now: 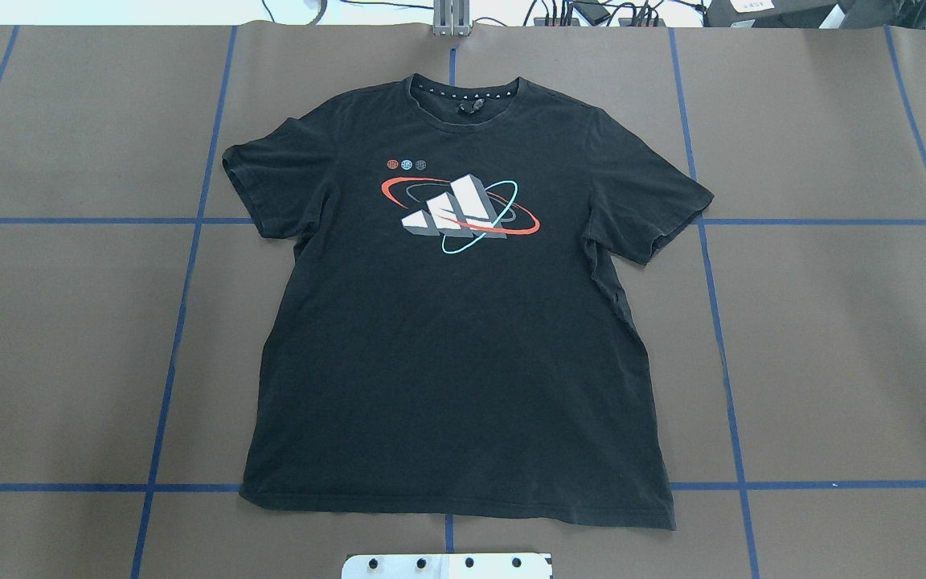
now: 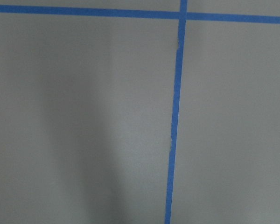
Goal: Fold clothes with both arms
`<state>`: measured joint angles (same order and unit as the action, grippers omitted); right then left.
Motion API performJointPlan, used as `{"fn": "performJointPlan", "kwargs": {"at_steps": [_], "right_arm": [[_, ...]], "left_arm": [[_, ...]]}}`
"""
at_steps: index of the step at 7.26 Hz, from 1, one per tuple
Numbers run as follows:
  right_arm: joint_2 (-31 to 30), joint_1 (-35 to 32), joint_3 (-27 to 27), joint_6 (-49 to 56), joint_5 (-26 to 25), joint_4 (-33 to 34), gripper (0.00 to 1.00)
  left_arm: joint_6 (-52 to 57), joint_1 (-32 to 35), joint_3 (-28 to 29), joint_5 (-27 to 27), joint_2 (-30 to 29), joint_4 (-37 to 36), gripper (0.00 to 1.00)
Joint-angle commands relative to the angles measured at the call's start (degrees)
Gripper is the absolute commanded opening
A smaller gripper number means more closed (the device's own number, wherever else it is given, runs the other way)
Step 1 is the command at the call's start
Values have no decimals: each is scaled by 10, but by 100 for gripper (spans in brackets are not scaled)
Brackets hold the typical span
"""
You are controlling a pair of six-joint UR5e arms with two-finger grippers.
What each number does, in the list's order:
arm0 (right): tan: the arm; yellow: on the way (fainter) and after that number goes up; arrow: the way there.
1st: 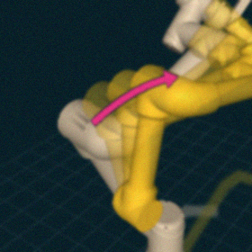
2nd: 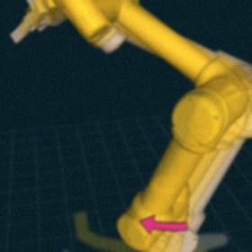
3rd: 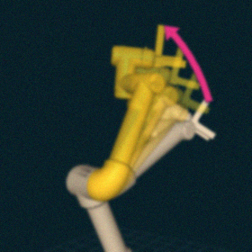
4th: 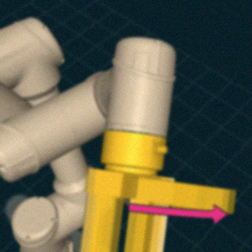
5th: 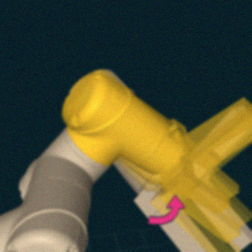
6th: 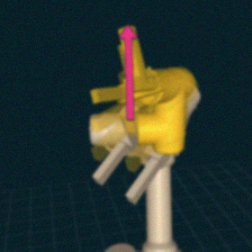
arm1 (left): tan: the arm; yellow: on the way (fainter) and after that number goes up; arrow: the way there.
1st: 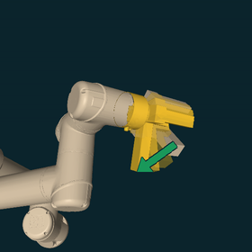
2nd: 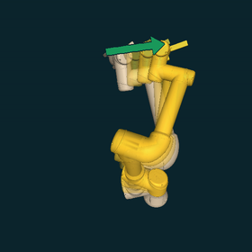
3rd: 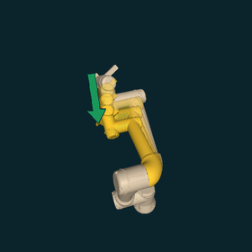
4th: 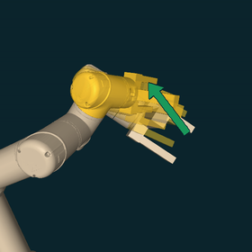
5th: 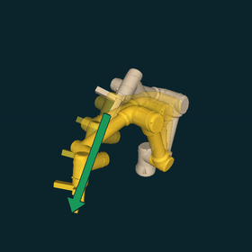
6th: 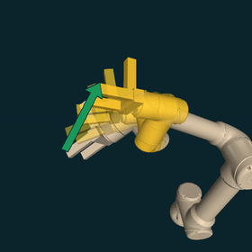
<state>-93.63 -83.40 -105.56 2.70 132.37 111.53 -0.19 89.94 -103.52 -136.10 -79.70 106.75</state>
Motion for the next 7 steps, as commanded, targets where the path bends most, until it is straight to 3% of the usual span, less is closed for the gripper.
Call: {"fn": "performJointPlan", "kwargs": {"at_steps": [1, 7], "right_arm": [[-1, 0, 0, -1, 0, -4, 100], [-3, 1, 0, -1, 44, -41, 100]], "left_arm": [[3, 1, -25, 1, 7, 6, 100], [-6, 0, -38, -1, 8, 7, 100]]}}
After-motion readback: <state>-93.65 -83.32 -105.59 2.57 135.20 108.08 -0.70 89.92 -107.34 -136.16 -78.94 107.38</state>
